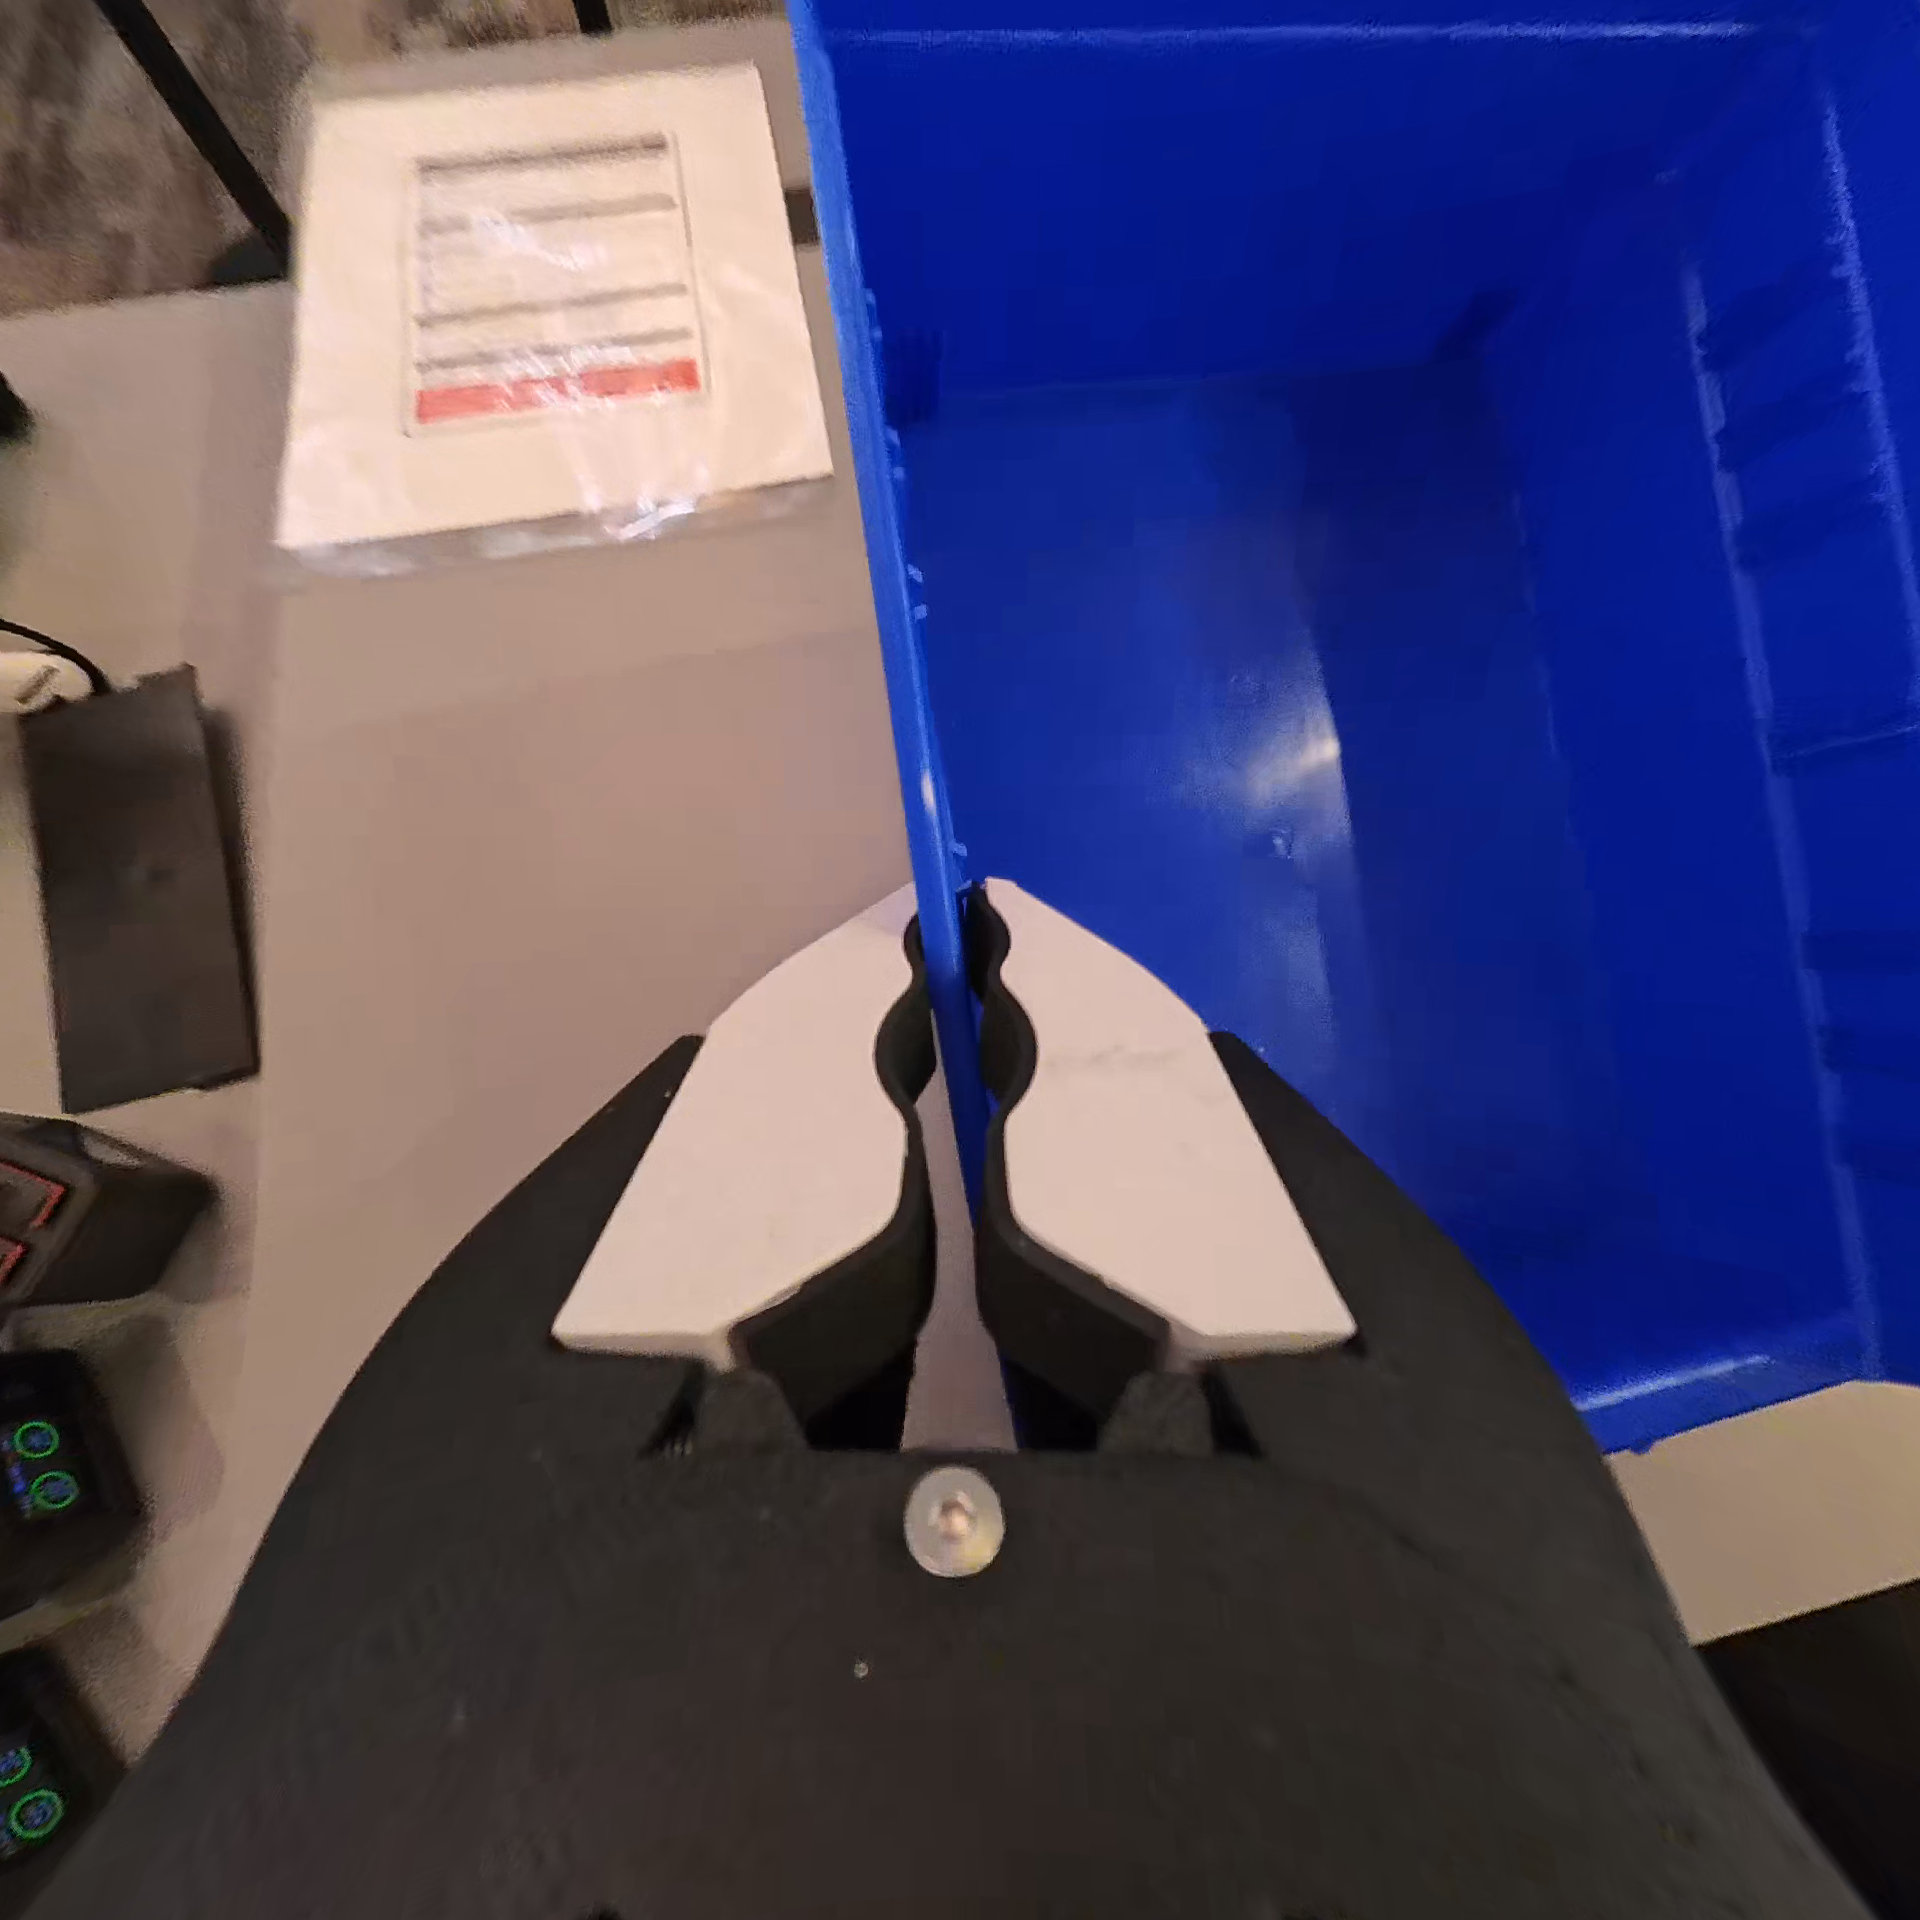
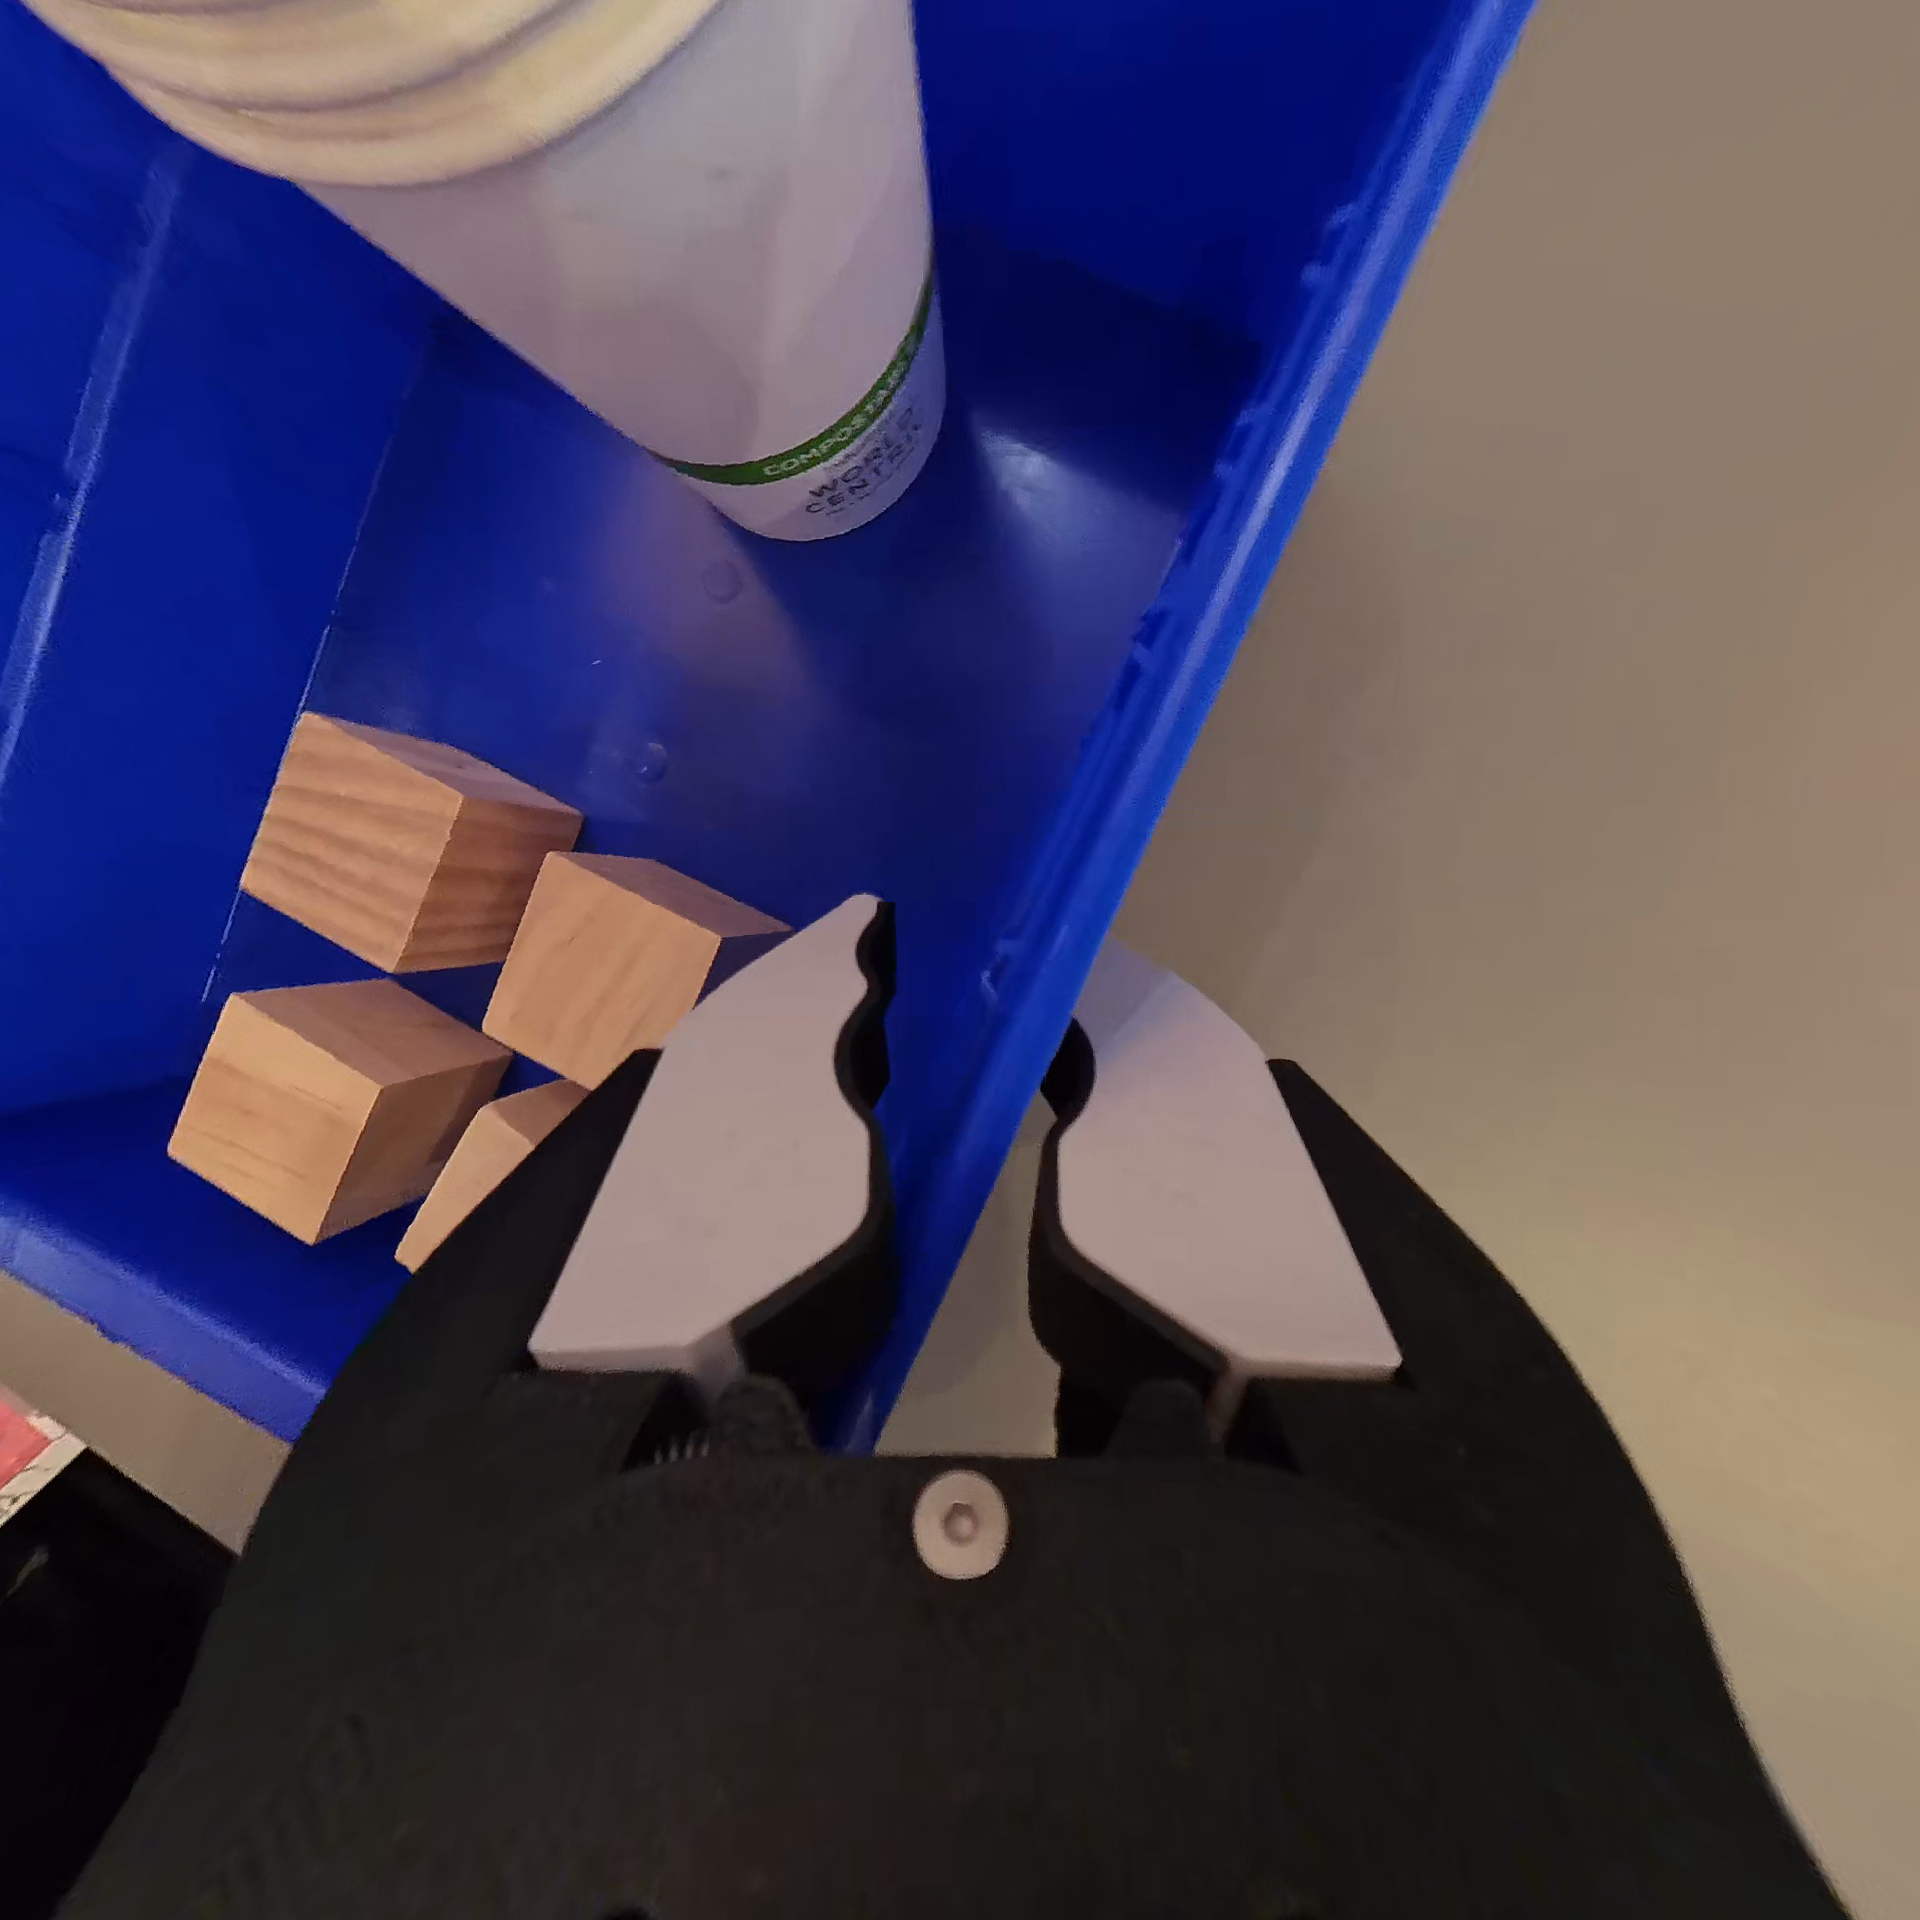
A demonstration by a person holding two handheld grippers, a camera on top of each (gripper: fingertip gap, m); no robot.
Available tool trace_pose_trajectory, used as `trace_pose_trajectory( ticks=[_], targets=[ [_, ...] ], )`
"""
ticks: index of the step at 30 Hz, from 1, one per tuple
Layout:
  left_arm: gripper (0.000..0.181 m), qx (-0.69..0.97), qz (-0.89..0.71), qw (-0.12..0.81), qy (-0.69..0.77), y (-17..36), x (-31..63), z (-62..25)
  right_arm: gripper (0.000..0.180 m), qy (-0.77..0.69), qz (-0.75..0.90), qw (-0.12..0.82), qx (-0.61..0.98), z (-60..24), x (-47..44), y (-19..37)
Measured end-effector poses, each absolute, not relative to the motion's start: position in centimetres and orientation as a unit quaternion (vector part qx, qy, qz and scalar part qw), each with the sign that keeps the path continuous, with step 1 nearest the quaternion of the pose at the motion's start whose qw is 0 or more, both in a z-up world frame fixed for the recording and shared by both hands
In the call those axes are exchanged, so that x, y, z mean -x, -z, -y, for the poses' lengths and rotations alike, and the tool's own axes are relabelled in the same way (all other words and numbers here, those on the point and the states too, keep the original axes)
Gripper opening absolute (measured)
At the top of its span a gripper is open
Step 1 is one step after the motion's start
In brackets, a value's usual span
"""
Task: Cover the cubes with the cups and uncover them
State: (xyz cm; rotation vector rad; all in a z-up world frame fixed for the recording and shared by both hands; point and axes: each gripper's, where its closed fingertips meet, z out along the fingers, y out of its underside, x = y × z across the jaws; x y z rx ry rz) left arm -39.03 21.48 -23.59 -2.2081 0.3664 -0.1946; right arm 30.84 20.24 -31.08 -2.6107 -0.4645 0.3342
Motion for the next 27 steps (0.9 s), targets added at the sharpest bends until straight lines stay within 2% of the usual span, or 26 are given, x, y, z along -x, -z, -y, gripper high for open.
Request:
trace_pose_trajectory(
  ticks=[6, 17, 27],
  targets=[
    [0.003, 0.854, -0.14, 0.499, 0.04, 20.3, 39.8, -20.8, 0.014, -0.083, 0.186, 0.226, 0.953, -20.6, -30.8, 31.2],
    [0.003, 0.779, -0.083, 0.618, 0.068, 13.3, 42.1, -18.8, 0.013, -0.079, 0.208, 0.218, 0.95, -20.8, -29.3, 31.2],
    [0.004, 0.744, -0.076, 0.662, 0.052, 8.5, 43.7, -15.3, 0.012, -0.103, 0.276, 0.212, 0.932, -21.7, -21.6, 31.3]
  ],
)
